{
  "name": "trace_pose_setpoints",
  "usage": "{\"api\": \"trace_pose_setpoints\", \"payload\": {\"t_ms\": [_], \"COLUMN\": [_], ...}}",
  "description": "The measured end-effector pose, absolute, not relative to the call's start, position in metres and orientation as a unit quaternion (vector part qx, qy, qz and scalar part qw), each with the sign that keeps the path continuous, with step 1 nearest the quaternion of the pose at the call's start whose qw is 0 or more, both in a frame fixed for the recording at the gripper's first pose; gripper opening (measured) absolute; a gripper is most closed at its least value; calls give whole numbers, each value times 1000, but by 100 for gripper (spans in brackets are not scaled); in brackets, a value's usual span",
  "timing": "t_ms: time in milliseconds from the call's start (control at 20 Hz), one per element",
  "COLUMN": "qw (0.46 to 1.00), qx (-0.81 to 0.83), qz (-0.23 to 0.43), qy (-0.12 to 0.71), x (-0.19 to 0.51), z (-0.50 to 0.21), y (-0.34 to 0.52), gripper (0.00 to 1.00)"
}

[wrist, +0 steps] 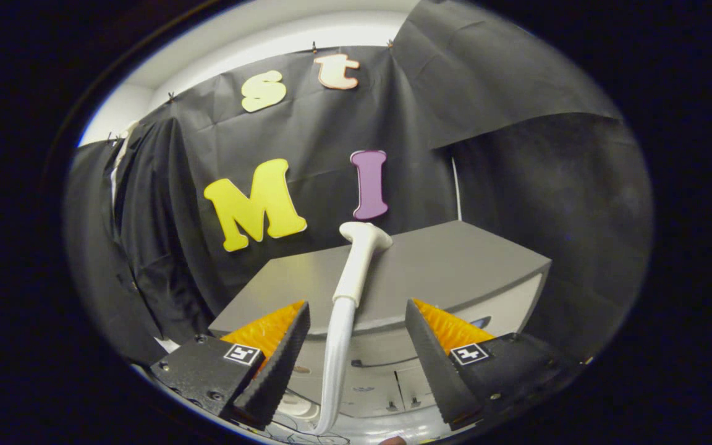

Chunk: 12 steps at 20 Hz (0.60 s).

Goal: Iron the clothes twice with a garment steamer, once on the left side and once on the right side.

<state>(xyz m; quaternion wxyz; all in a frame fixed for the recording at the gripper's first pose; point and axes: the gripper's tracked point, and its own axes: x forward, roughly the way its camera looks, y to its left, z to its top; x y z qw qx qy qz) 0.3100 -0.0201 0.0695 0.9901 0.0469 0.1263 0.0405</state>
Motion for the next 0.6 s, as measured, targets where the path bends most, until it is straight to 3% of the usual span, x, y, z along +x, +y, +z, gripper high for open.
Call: {"api": "trace_pose_setpoints", "payload": {"t_ms": [600], "qw": [959], "qx": [92], "qz": [84], "qy": [255], "x": [438], "z": [59], "y": [8], "gripper": [90]}}
